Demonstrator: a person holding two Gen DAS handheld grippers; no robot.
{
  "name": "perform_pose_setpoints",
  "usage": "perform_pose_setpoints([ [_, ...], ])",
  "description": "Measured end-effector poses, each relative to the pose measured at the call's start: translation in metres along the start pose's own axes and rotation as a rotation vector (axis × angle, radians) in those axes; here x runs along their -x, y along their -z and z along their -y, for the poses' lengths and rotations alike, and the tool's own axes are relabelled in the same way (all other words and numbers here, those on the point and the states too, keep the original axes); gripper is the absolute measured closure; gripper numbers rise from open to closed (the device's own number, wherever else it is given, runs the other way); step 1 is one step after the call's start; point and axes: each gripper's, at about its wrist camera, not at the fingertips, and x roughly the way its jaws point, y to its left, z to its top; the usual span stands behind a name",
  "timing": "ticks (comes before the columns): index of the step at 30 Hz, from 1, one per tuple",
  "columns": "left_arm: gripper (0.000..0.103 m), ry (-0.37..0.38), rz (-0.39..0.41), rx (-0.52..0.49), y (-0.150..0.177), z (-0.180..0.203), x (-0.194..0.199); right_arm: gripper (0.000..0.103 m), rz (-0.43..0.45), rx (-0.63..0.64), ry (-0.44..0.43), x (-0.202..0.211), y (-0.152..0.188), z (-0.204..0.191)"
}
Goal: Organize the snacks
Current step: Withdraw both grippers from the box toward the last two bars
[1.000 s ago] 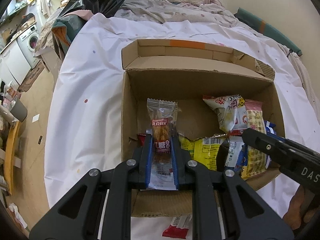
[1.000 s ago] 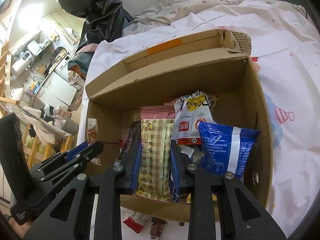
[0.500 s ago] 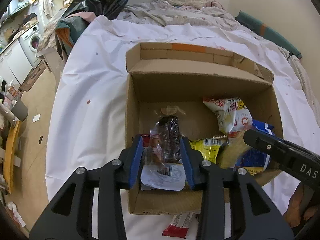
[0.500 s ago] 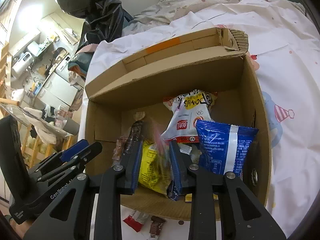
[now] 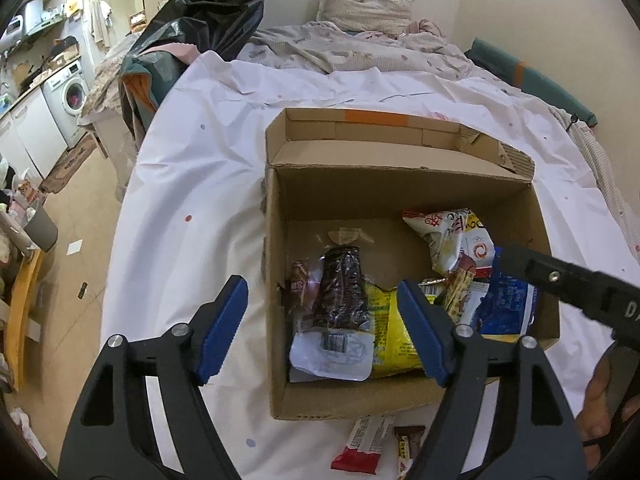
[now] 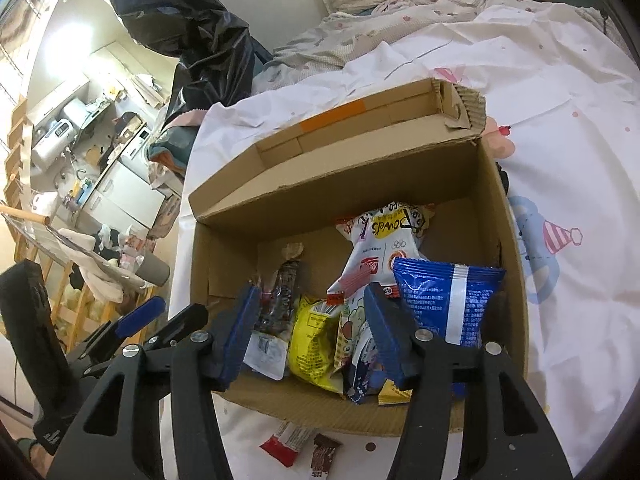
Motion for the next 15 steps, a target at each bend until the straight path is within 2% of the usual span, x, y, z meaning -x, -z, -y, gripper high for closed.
perform_pose_setpoints([
  [9, 0.029, -0.022, 0.027, 0.021, 0.005, -0.012, 0.018, 0.045, -0.002, -0.021, 0.021, 0.021, 0.016, 0.001],
  [15, 0.029, -0.002, 0.020, 0.042, 0.018, -0.020, 0.031, 0.045, -0.018, -0.010, 0.045, 0.028, 0.031, -0.001],
])
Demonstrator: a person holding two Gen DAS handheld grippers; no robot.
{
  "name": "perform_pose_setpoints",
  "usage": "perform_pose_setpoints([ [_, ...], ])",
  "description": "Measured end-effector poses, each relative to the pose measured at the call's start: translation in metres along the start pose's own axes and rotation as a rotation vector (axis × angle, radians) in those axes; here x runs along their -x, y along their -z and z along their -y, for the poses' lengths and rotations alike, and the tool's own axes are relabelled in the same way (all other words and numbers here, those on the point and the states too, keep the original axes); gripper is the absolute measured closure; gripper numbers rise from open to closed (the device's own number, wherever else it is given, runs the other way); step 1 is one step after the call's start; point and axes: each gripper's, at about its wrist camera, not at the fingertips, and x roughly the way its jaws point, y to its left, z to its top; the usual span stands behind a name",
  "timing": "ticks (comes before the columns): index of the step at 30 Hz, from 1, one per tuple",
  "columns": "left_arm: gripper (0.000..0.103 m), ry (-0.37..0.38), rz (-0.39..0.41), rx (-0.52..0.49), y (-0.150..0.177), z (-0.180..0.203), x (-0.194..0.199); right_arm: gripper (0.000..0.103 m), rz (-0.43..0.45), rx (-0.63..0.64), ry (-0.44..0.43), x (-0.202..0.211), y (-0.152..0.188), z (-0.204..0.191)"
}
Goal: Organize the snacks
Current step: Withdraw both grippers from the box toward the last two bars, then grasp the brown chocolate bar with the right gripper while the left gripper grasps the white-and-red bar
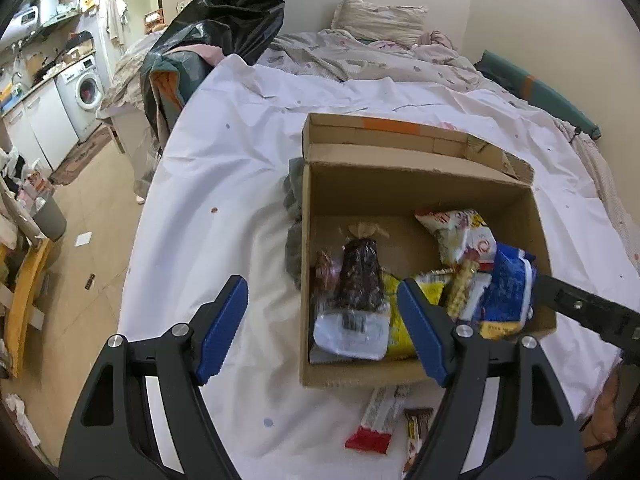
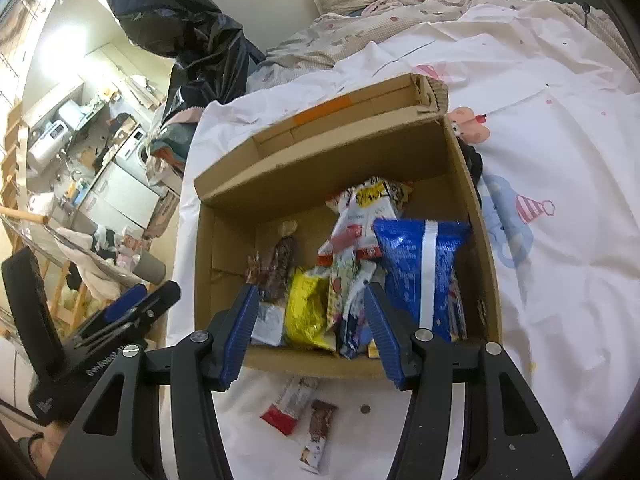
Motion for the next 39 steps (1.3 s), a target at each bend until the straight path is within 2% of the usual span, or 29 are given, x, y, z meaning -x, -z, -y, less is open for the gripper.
perform_pose_setpoints([
  [11, 0.029, 0.009, -0.012, 0.022, 0.022, -0.014, 0.018, 0.044, -0.057, -0.018, -0.001, 0.002, 0.040, -0.002],
  [13, 0.028, 0.012, -0.023, 0.040, 0.025, -0.020, 0.020, 0.041, -0.070, -0.015, 0.002, 0.002, 0.049, -0.003],
  [15, 0.014, 0.007, -0.043, 0.050, 0.029, -0.023, 0.019, 0.039, -0.083, -0.014, 0.001, 0.001, 0.056, -0.003],
  [16, 0.013, 0.003, -0.055, 0.052, 0.030, -0.024, 0.018, 0.035, -0.090, -0.013, 0.003, 0.000, 0.060, -0.003],
  [21, 0.013, 0.001, -0.082, 0.053, 0.040, -0.028, 0.017, 0.025, -0.129, -0.011, 0.026, -0.008, 0.072, 0.000],
  [23, 0.013, -0.006, -0.100, 0.056, 0.046, -0.028, 0.016, 0.025, -0.146, -0.045, 0.036, -0.011, 0.075, 0.008],
  [27, 0.013, -0.004, -0.128, 0.096, 0.056, -0.028, 0.010, 0.025, -0.224, -0.098, 0.066, -0.025, 0.082, 0.022],
  [31, 0.013, -0.027, -0.134, 0.070, 0.058, -0.024, 0.006, 0.025, -0.343, -0.045, 0.124, -0.050, 0.096, 0.017],
  [35, 0.013, -0.066, -0.159, 0.058, 0.058, -0.024, 0.000, 0.032, -0.424, 0.050, 0.159, -0.076, 0.111, 0.000],
  [39, 0.013, -0.042, -0.200, 0.074, 0.060, -0.025, -0.007, 0.055, -0.458, 0.087, 0.167, -0.093, 0.114, -0.018],
])
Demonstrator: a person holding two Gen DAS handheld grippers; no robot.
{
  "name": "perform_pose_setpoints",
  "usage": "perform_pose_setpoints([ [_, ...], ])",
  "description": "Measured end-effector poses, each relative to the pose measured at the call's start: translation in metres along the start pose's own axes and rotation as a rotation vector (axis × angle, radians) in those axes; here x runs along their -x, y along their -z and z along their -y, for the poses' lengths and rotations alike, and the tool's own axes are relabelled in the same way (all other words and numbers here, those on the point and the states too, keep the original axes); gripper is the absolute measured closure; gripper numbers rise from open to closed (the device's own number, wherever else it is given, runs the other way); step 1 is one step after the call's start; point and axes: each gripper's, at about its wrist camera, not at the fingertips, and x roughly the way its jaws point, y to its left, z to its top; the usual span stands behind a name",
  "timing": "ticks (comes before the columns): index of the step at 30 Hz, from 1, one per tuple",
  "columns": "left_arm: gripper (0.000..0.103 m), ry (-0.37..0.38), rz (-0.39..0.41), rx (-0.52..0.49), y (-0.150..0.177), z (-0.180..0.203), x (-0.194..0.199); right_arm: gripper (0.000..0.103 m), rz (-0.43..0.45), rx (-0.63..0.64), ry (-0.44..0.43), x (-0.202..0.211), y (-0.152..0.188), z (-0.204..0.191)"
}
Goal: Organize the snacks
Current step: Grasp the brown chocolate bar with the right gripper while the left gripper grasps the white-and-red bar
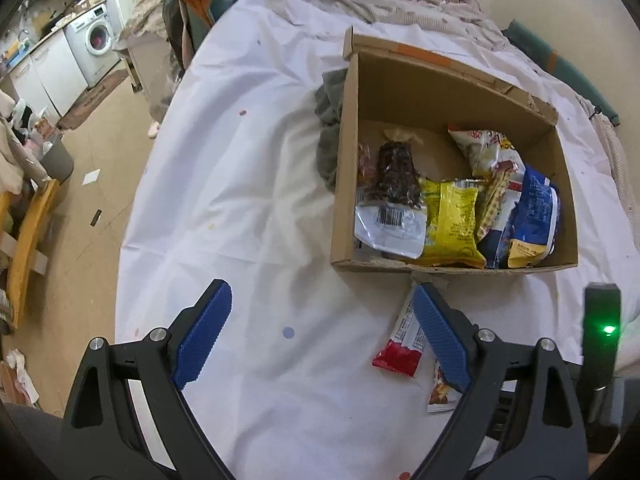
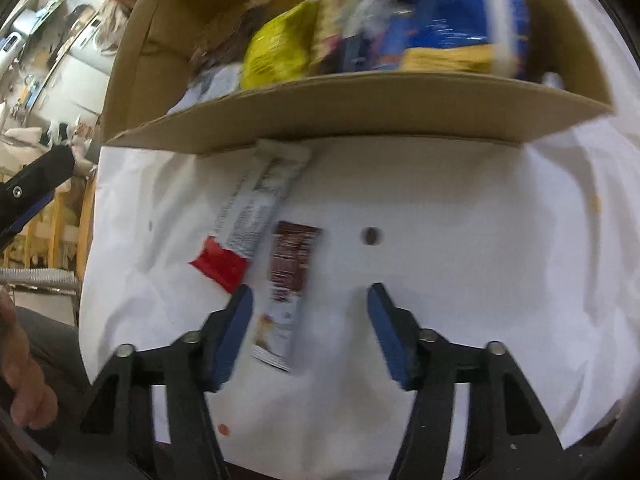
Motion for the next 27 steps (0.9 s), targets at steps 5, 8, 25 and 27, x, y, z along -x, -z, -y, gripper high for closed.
perform_pose_setpoints([
  [5, 0.013, -0.023, -0.001, -0.037, 0.003, 0.000, -0.001, 0.076, -0.040, 0.035, 0.083, -0.016, -0.005, -0.008],
  [8, 0.013, -0.020, -0.025, -0.034, 0.005, -0.001, -0.006, 0.087, -0.028, 0.034, 0.077, -0.011, -0.006, -0.001],
  [25, 0.013, 0.064, -0.168, -0.218, 0.021, 0.077, -0.057, 0.087, 0.120, -0.111, -0.022, 0.055, 0.014, 0.062],
  [27, 0.013, 0.049, -0.180, -0.245, 0.020, 0.084, -0.066, 0.087, 0.126, -0.136, -0.025, 0.059, 0.017, 0.071],
])
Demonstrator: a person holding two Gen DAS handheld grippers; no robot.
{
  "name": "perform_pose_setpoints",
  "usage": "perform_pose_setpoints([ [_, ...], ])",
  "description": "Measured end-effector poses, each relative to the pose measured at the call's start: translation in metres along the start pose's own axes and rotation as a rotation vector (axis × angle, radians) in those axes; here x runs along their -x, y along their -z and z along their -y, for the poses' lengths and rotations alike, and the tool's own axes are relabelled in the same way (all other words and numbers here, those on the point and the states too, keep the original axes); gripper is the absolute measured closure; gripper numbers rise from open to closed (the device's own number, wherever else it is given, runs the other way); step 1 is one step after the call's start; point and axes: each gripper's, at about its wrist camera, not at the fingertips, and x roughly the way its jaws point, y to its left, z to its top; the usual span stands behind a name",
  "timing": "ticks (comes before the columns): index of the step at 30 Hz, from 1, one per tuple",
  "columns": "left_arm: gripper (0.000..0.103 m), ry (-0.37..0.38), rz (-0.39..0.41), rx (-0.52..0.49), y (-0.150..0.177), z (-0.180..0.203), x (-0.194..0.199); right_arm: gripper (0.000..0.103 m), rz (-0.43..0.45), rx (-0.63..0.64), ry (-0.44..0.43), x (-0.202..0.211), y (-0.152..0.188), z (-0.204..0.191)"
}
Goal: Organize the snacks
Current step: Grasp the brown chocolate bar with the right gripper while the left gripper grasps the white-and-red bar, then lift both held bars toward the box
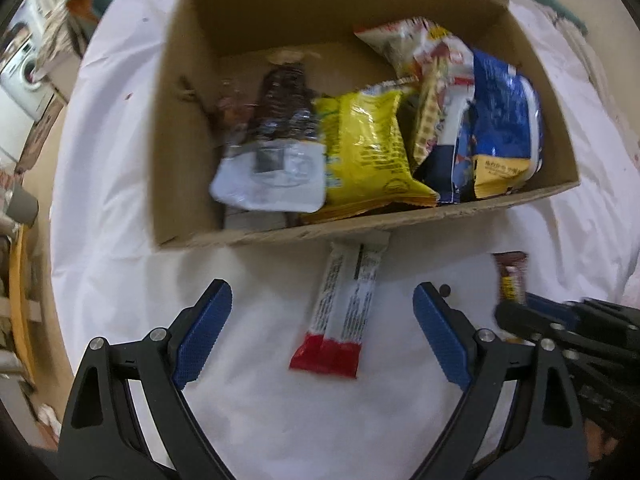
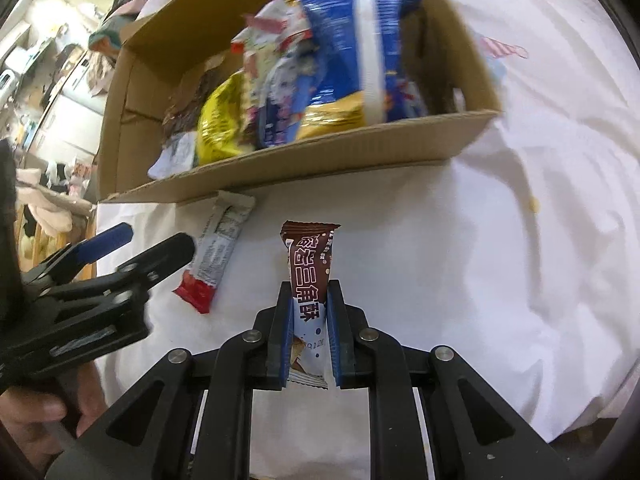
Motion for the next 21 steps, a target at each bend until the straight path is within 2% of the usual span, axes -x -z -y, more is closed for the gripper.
perform_pose_setpoints([
  [5, 0.014, -0.053, -0.018, -0.040, -0.001, 0.009, -0.023, 0.087, 0.015, -0.028, -0.019, 0.008, -0.002, 0.010],
  [7, 0.020, -0.049, -0.036, -0.049, 0.000, 0.012, -0.030, 0.087, 0.012, -0.031, -0.027, 0.009, -0.002, 0.011],
  [8, 0.033, -0.046, -0.044, -0.053, 0.001, 0.013, -0.033, 0.087, 0.012, -0.030, -0.030, 0.009, -0.003, 0.010],
  [9, 0.055, -0.043, -0.054, -0.057, 0.002, 0.013, -0.035, 0.087, 0.015, -0.025, -0.033, 0.010, -0.003, 0.009],
  [10, 0.071, -0.029, -0.069, -0.062, 0.006, 0.014, -0.037, 0.087, 0.017, -0.021, -0.034, 0.010, -0.004, 0.006],
  [11, 0.076, -0.031, -0.080, -0.067, 0.007, 0.015, -0.037, 0.087, 0.020, -0.017, -0.035, 0.010, -0.004, 0.005],
  [21, 0.077, -0.023, -0.071, -0.013, 0.021, -0.004, -0.022, 0.087, 0.020, 0.003, -0.035, 0.006, -0.005, -0.004],
])
